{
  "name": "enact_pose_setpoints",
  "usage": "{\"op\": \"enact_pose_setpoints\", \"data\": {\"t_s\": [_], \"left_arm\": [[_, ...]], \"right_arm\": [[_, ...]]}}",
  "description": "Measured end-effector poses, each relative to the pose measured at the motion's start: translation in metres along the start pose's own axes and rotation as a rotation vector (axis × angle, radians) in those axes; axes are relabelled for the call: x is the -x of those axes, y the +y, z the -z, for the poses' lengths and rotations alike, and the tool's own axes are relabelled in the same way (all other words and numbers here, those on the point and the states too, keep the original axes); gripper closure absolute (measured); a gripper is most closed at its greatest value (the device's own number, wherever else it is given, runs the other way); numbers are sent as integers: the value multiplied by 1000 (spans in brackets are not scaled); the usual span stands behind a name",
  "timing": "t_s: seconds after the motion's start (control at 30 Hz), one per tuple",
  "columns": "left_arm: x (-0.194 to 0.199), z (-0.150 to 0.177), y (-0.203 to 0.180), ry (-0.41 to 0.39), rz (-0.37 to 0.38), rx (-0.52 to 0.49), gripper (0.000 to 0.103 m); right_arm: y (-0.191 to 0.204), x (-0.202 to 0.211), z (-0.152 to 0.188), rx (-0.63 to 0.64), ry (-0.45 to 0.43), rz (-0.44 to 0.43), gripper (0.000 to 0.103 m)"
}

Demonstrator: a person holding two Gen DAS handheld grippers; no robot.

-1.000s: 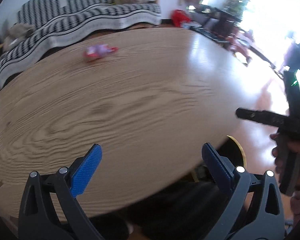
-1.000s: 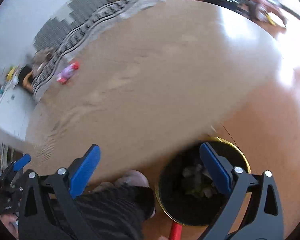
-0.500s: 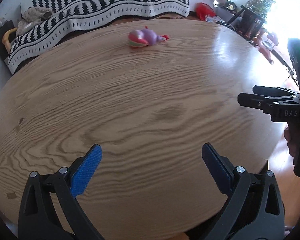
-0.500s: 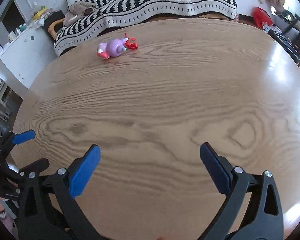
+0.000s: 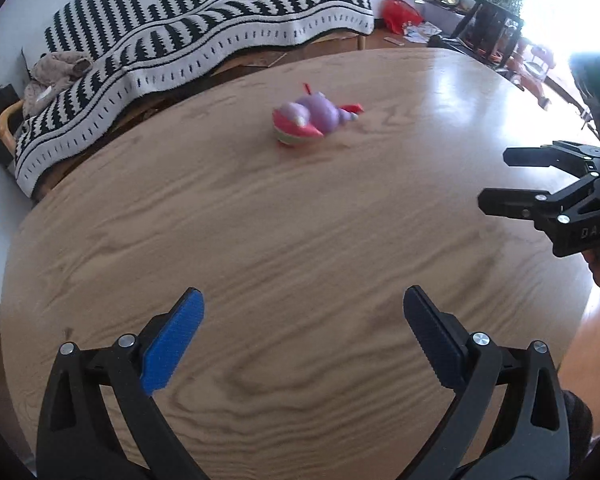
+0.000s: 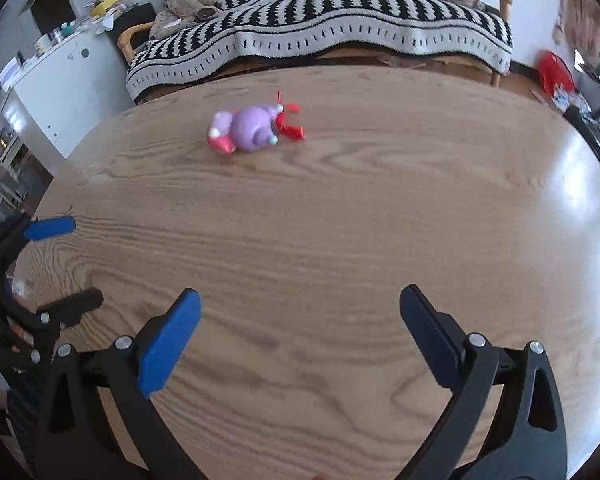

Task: Collect trash
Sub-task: 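Move both tools back over the table toward the purple pig toy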

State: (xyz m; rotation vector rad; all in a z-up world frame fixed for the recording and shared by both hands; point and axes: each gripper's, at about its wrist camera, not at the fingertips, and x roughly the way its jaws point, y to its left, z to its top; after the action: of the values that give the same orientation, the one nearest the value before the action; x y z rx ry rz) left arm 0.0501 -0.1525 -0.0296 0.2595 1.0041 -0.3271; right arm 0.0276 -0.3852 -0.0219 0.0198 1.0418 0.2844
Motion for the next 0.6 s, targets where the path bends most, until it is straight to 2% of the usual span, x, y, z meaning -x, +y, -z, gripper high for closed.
{"op": "enact_pose_setpoints", "data": {"t_s": [0.17, 0.3, 0.47, 0.6], "left_arm": [[-13, -4, 19, 15, 10, 59, 6], [-23, -5, 21, 24, 8, 65, 6], [-31, -13, 21, 39, 21, 12, 6], [-30, -28, 35, 33, 15, -34, 6]], "right_arm": [[0, -15, -10, 11, 14, -13, 7], [4, -25, -10, 26, 21, -32, 7], [10, -33, -16, 74, 28, -38, 7], [17, -27, -33, 158, -22, -35, 7]]}}
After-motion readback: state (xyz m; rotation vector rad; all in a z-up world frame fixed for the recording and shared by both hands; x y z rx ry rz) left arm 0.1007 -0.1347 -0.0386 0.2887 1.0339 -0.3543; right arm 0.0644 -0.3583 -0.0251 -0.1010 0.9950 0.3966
